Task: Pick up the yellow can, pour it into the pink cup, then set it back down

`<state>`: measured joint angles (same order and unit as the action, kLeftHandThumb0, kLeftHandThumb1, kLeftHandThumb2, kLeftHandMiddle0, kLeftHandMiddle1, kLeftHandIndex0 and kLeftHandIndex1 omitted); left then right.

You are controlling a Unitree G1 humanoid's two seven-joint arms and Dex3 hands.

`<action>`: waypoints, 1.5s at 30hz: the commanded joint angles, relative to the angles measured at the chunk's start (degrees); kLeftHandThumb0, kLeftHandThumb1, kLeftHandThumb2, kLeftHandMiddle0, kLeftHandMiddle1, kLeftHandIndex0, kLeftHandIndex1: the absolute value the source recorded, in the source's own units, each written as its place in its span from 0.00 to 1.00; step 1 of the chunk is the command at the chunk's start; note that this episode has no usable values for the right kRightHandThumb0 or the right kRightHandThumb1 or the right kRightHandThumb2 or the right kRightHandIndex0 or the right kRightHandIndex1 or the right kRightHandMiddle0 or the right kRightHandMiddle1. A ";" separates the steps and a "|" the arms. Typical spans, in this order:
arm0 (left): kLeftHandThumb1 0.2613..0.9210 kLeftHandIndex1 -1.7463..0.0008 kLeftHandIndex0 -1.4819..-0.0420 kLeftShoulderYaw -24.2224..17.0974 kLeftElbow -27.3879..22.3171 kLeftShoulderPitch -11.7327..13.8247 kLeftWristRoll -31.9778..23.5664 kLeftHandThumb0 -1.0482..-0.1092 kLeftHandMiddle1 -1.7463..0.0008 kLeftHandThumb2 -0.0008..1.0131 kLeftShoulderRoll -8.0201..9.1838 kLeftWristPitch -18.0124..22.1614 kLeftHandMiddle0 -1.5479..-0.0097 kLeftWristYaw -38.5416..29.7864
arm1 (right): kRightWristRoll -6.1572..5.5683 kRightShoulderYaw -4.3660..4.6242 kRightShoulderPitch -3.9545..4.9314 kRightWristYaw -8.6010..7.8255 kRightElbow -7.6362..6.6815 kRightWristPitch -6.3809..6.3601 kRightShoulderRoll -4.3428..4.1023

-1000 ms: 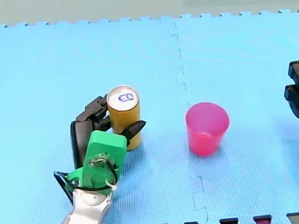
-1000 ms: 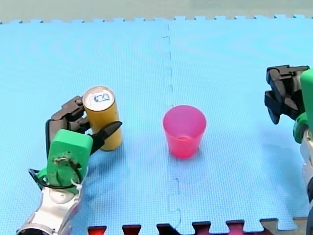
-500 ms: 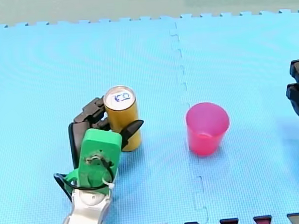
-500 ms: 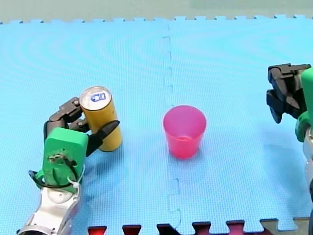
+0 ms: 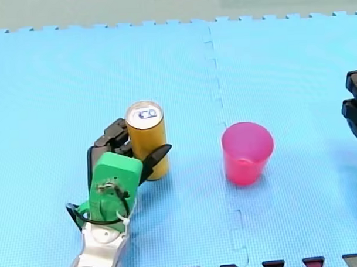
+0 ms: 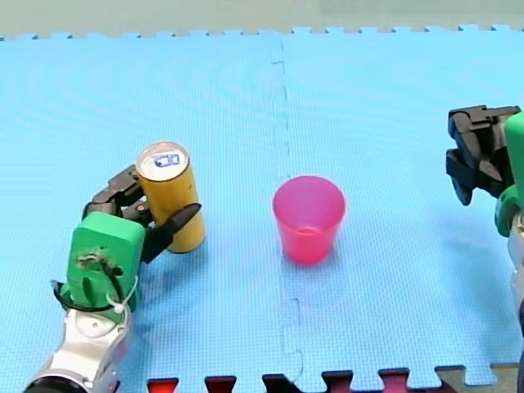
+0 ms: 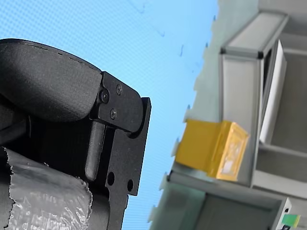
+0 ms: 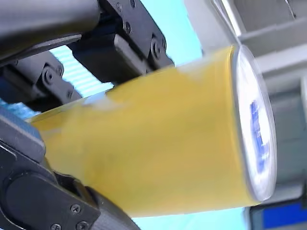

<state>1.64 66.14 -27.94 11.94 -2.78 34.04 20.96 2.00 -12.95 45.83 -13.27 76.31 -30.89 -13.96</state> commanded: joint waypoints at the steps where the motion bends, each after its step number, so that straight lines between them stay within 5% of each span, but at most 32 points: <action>1: 0.88 1.00 0.79 0.75 0.71 -0.59 0.93 0.00 1.00 0.04 0.69 -0.40 0.74 0.74 | -0.20 -0.13 0.30 -0.03 -0.05 0.21 -0.20; 31: 0.91 1.00 0.81 1.36 1.82 0.80 1.03 0.00 1.00 0.00 2.34 1.19 0.76 -0.76 | -0.02 0.11 0.09 -0.06 0.01 0.20 -0.08; 45: 0.79 1.00 0.86 -4.57 -4.45 7.44 -10.79 0.00 1.00 0.00 1.57 6.53 0.83 -17.86 | -1.42 -1.24 -0.12 -2.24 -0.02 -0.87 -0.29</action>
<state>-2.47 62.91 -21.15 1.72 -1.42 40.85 3.72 0.82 -13.95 45.73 -15.40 76.31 -31.49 -14.04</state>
